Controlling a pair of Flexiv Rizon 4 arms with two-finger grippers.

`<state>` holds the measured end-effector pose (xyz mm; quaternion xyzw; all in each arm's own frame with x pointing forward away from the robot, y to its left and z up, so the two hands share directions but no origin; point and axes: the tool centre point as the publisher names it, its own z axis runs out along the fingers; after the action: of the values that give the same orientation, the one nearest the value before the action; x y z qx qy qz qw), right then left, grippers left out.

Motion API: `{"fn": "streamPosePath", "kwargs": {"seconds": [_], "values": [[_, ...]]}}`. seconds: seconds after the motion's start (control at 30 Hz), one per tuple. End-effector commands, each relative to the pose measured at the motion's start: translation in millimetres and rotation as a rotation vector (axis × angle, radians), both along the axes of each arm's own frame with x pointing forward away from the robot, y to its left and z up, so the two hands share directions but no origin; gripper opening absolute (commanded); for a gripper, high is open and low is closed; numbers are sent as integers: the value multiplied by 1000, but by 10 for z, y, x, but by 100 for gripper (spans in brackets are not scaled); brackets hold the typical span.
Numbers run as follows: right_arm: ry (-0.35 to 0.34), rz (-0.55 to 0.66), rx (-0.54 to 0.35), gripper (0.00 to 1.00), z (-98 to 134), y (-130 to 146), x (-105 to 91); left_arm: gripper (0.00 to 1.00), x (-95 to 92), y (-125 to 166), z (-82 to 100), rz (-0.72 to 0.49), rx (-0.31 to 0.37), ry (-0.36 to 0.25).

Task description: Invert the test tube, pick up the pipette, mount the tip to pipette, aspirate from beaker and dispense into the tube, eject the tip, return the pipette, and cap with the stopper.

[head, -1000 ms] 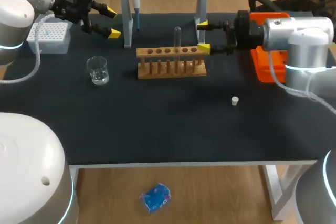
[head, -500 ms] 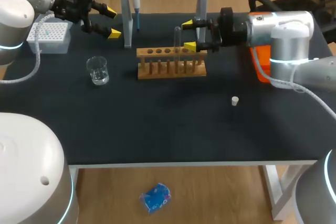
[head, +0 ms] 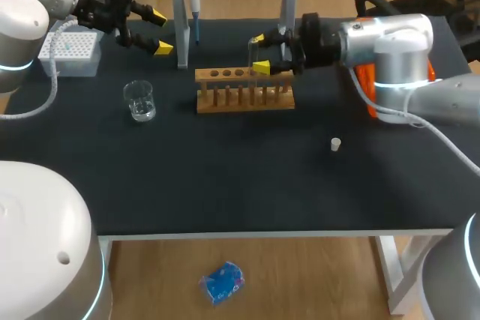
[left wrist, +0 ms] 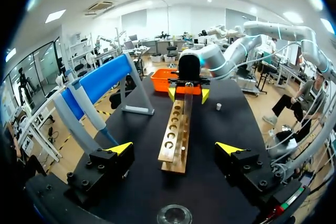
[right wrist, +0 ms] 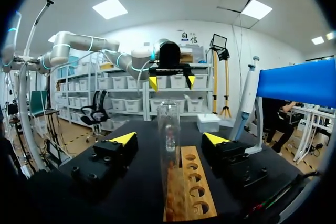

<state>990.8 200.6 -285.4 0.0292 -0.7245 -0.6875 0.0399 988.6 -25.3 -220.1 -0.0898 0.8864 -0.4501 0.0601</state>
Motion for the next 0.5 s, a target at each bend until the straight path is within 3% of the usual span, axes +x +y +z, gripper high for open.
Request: {"fn": "streamPosePath", "kwargs": {"seconds": [0.03,0.17,0.3,0.43,0.47,0.5], "values": [[4,21,5,49,-49,47,41,100,3,6,10,-2,2,3],[9,28,4,46,-71,64,26,100,3,6,10,-2,2,3],[13,32,2,35,-79,65,15,100,3,6,10,-2,2,3],[16,33,0,32,-89,62,9,100,3,6,10,-2,2,3],[16,33,0,25,-89,61,8,100,3,6,10,-2,2,3],[16,33,0,11,-90,61,8,100,3,6,10,-2,2,3]]}}
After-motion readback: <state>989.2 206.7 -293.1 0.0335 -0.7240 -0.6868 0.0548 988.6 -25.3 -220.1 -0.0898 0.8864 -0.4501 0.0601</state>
